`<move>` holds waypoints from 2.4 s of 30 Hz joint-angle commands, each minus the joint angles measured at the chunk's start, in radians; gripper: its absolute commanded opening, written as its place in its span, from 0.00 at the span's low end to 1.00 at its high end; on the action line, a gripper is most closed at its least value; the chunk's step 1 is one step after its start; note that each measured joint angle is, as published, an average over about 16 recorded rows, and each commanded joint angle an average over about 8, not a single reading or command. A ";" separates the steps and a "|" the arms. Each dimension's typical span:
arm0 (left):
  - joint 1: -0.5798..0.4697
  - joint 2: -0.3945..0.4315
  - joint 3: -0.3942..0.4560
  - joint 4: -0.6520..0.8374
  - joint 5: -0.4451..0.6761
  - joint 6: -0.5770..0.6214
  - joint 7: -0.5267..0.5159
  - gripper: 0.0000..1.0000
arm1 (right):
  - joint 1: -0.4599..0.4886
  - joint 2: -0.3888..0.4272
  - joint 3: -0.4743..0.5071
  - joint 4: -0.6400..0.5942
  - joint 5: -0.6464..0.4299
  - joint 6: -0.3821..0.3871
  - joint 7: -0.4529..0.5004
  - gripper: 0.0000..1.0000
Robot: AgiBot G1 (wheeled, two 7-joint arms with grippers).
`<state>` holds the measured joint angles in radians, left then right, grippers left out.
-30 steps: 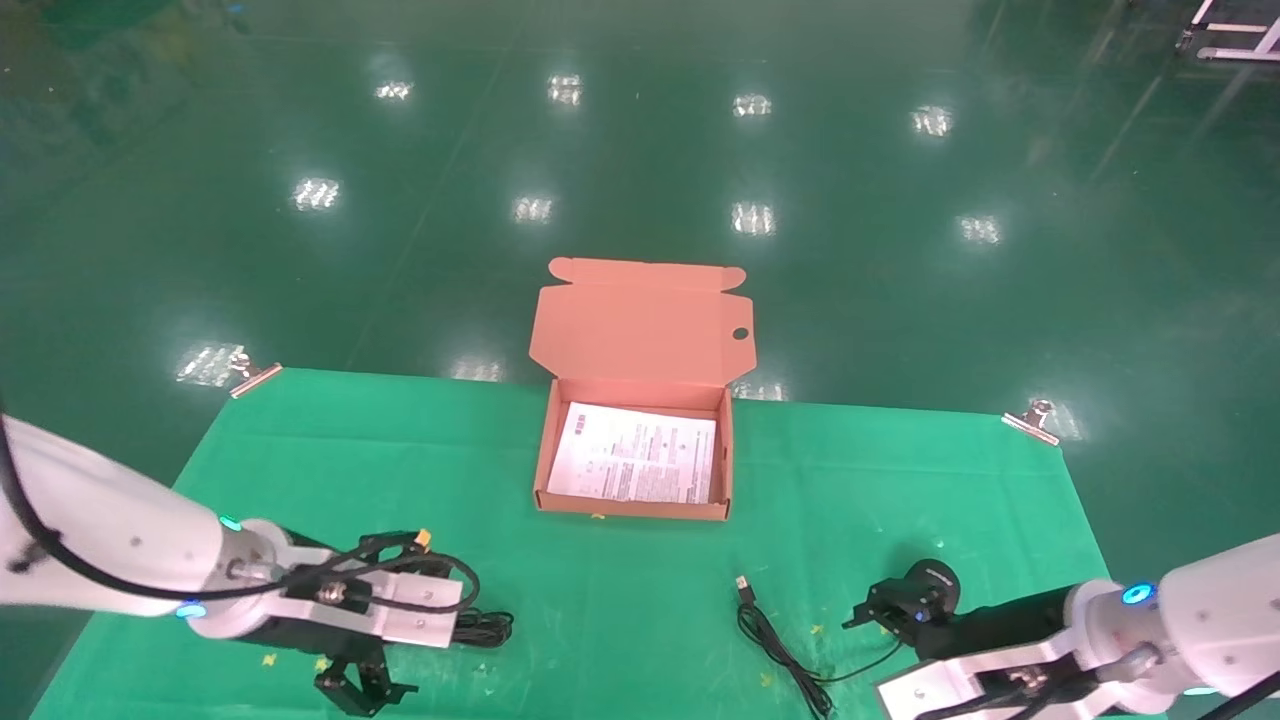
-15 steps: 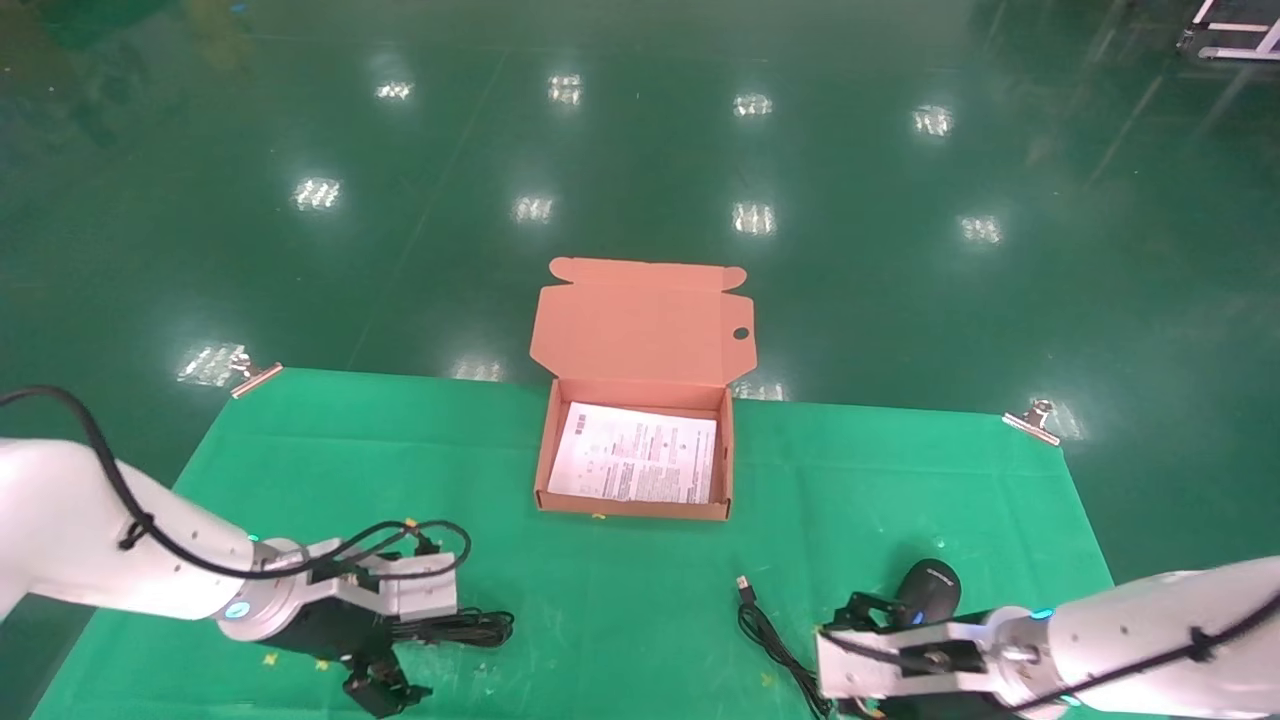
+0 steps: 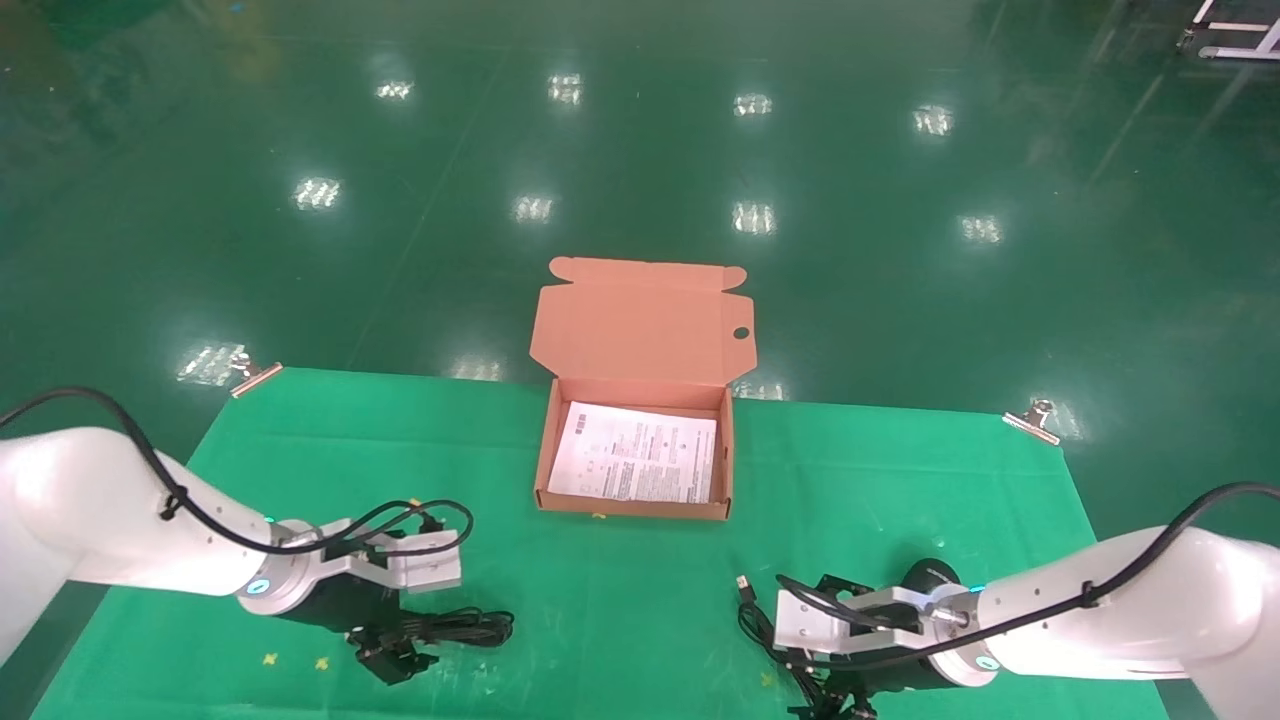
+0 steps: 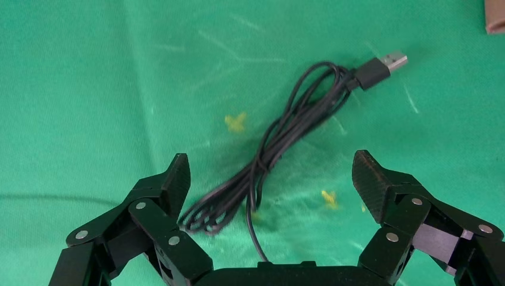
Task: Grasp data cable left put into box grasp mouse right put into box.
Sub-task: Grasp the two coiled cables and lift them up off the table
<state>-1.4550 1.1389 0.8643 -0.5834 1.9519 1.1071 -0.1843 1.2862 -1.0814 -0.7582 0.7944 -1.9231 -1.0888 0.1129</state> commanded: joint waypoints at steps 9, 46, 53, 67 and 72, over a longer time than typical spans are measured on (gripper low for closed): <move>-0.003 0.003 -0.002 0.028 -0.003 -0.011 0.018 0.00 | 0.001 -0.015 0.001 -0.034 0.003 0.015 -0.013 0.00; -0.001 -0.001 -0.002 0.006 -0.004 -0.002 0.010 0.00 | -0.001 -0.005 0.001 -0.011 0.004 0.005 -0.007 0.00; -0.008 -0.012 -0.006 -0.010 -0.011 0.009 0.018 0.00 | 0.009 0.003 0.007 -0.008 0.007 0.005 -0.001 0.00; -0.114 -0.137 -0.045 -0.349 0.022 0.020 -0.035 0.00 | 0.224 0.153 0.137 0.152 0.068 0.019 0.096 0.00; -0.157 -0.140 -0.059 -0.472 0.081 -0.033 -0.094 0.00 | 0.323 0.106 0.164 0.161 0.085 0.051 0.079 0.00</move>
<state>-1.6122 1.0086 0.8075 -1.0311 2.0299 1.0756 -0.2670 1.6076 -0.9934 -0.5962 0.9324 -1.8273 -1.0381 0.1765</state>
